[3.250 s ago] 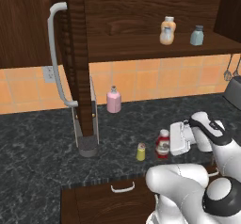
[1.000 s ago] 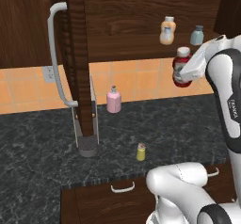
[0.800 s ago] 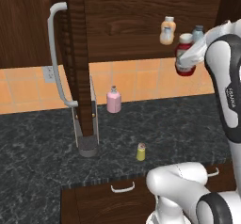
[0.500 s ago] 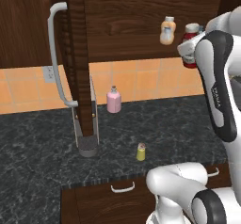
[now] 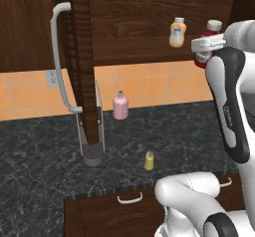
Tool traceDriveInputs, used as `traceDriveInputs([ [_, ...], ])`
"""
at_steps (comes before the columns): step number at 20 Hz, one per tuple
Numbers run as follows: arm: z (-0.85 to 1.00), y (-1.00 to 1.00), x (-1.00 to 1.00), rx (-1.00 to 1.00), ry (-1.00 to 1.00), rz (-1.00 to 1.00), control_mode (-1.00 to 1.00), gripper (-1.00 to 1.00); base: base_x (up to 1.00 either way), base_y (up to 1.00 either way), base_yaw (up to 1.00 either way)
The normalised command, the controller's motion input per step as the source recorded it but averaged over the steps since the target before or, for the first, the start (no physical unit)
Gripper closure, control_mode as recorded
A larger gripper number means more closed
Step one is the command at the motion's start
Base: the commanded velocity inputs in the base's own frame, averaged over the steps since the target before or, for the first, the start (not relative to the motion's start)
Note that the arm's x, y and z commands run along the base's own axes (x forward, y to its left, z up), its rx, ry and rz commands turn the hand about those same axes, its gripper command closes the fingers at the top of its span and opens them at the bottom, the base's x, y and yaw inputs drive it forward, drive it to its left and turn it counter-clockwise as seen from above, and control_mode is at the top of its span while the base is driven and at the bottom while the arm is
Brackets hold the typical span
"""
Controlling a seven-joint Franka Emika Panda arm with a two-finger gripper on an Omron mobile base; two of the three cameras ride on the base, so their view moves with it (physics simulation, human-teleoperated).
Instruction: Put the shaker and condiment bottle from the counter next to their counterparts in the cabinet.
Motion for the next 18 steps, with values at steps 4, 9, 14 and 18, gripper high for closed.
traceDriveInputs([
  [4,0.02,0.32,0.49,-0.15,-0.02,-0.30,-1.00,1.00,0.00,0.00,0.00],
  [9,0.01,0.31,0.62,-0.06,0.05,-0.19,-1.00,1.00,0.00,0.00,0.00],
  [14,0.00,0.00,0.26,0.14,0.03,-0.01,-1.00,1.00,0.00,0.00,0.00],
  [18,0.00,0.00,0.59,0.24,0.07,0.00,-1.00,1.00,0.00,0.00,0.00],
])
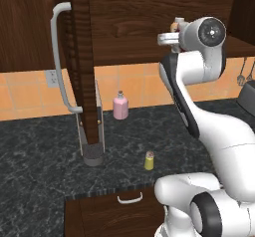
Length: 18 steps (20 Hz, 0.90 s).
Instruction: Put the shaker and condiment bottle from the counter next to their counterparts in the cabinet.
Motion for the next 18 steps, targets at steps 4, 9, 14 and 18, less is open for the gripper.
traceDriveInputs([
  [4,0.00,0.00,0.41,0.00,0.00,0.00,-1.00,1.00,0.00,0.00,0.00],
  [9,-0.01,0.00,0.50,0.00,-0.02,-0.01,-1.00,1.00,0.00,0.00,0.00],
  [14,-0.03,0.00,0.60,0.00,0.00,-0.06,-1.00,1.00,0.00,0.00,0.00],
  [18,0.00,0.00,0.46,0.00,0.00,-0.05,-1.00,1.00,0.00,0.00,0.00],
])
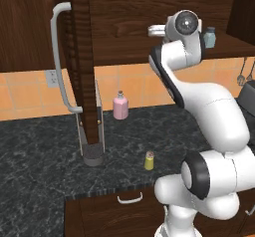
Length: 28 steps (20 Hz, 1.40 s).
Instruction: Put the shaker and condiment bottle from the counter next to their counterparts in the cabinet.
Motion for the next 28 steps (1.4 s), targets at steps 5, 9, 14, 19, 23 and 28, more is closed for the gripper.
traceDriveInputs([
  [5,0.00,-0.01,0.28,0.00,0.00,-0.01,-1.00,1.00,0.00,0.00,0.00],
  [9,0.00,-0.21,0.39,0.00,0.00,0.00,-1.00,1.00,0.00,0.00,0.00],
  [14,0.00,-0.11,0.22,0.00,0.00,0.00,-1.00,1.00,0.00,0.00,0.00],
  [19,0.00,0.00,0.11,0.00,0.00,0.00,-1.00,1.00,0.00,0.00,0.00],
  [23,-0.01,0.00,0.37,0.00,0.00,0.00,-1.00,1.00,0.00,0.00,0.00],
  [28,-0.01,0.00,0.34,0.00,0.00,0.00,-1.00,1.00,0.00,0.00,0.00],
])
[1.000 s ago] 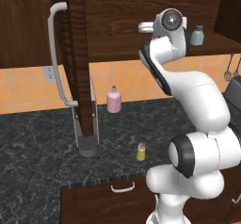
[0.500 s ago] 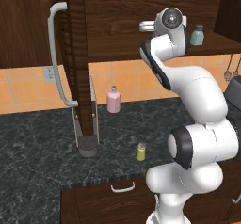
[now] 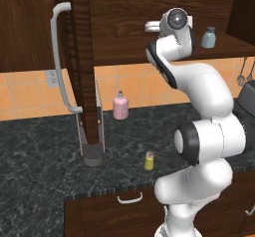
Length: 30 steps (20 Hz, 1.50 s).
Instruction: Put the shaker and condiment bottle from the counter next to their counterparts in the cabinet.
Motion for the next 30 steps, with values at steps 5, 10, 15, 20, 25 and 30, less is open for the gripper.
traceDriveInputs([
  [5,0.00,0.00,0.22,0.00,-0.01,0.00,-1.00,1.00,0.00,0.00,0.00],
  [10,0.00,0.00,0.16,0.00,-0.04,0.00,-1.00,-1.00,0.00,0.00,0.00],
  [15,0.00,0.00,0.05,0.00,-0.02,0.00,-1.00,-1.00,0.00,0.00,0.00],
  [20,0.00,0.00,0.01,0.00,0.00,0.00,-1.00,-1.00,0.00,0.00,0.00],
  [25,0.00,-0.01,0.01,0.00,0.00,0.00,-1.00,-1.00,0.00,0.00,0.00],
  [30,0.00,-0.07,-0.24,0.00,-0.01,0.00,-1.00,-1.00,0.00,0.00,0.00],
])
